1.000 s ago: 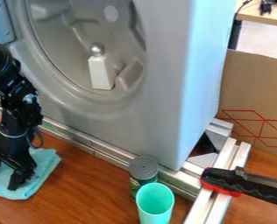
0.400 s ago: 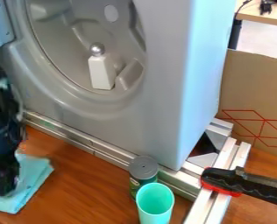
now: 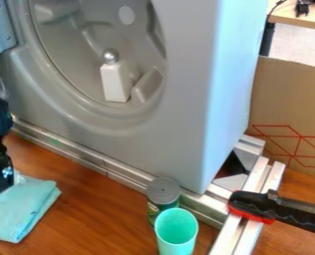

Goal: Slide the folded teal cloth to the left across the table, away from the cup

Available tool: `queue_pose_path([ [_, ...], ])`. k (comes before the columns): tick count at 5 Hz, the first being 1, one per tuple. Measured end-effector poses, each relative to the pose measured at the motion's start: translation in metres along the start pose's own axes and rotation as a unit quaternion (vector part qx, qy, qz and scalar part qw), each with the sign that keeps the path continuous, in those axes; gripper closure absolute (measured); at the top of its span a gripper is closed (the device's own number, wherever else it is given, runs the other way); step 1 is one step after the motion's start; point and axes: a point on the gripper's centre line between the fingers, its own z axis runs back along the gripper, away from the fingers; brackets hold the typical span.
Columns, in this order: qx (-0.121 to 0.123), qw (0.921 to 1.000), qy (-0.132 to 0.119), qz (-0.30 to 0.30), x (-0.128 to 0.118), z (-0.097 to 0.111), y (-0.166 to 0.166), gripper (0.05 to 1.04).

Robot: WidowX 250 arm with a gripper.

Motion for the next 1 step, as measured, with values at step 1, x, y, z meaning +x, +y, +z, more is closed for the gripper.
queue_pose_path([
  [1, -0.03, 0.9995, -0.01, -0.008, -0.0041, 0.0152, -0.0134, 0.083],
])
